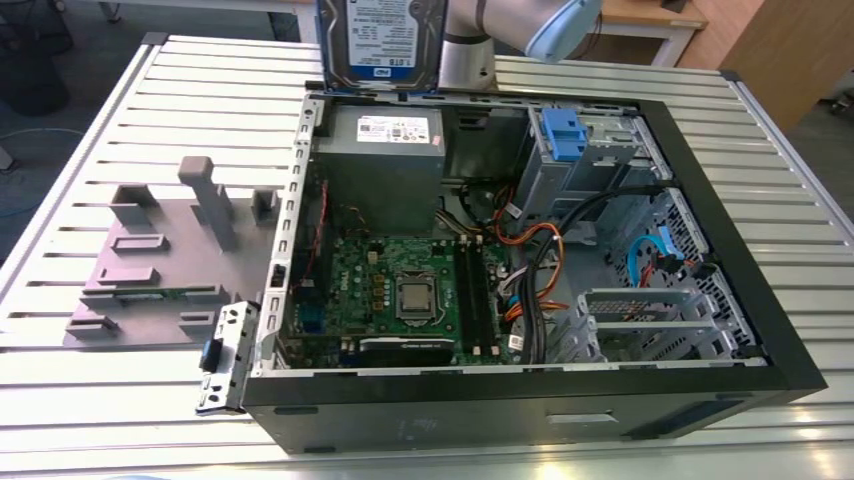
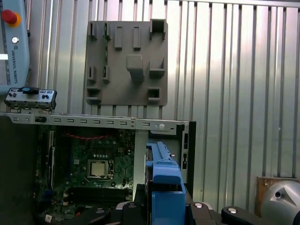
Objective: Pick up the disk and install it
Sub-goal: 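Pick up the disk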
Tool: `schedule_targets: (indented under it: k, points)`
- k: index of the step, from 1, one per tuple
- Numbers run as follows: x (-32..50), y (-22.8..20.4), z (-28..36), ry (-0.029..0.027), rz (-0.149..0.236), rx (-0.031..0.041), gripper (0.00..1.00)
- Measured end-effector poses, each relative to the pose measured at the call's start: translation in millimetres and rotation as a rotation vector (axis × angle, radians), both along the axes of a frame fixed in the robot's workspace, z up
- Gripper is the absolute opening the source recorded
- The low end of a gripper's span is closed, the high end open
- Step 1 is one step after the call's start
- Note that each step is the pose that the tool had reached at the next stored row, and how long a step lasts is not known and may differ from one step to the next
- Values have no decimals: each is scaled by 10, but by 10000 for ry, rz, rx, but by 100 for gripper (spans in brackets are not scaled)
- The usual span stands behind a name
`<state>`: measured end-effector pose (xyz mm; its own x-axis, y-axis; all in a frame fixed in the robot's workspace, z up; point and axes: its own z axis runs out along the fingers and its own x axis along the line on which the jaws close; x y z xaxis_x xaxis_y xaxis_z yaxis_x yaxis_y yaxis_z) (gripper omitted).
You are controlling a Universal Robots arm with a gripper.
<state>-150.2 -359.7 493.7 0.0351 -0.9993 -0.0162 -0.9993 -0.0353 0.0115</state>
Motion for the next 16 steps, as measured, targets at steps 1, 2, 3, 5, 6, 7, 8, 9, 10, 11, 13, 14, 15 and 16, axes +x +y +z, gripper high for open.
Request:
schedule_targets:
  k: [1, 2, 3, 5, 6, 7, 8, 9, 10, 11, 13, 14, 15, 16]
  points:
    - [2, 0, 0, 0, 0, 1, 36]
    - [4, 0, 0, 0, -1, 0, 36]
    - [7, 0, 0, 0, 0, 0, 36]
    - [12, 0, 0, 0, 0, 0, 36]
    - [14, 0, 0, 0, 0, 1, 36]
    - [17, 0, 0, 0, 0, 0, 36]
    - [19, 0, 0, 0, 0, 0, 36]
    - [22, 0, 0, -1, 0, -1, 36]
    - [24, 0, 0, -1, 0, 0, 36]
    - [27, 0, 0, 0, 0, 1, 36]
    - [32, 0, 0, 0, 0, 1, 36]
    - [35, 0, 0, 0, 0, 1, 36]
    - [38, 0, 0, -1, 0, 0, 36]
    - [41, 0, 0, 0, 0, 0, 36]
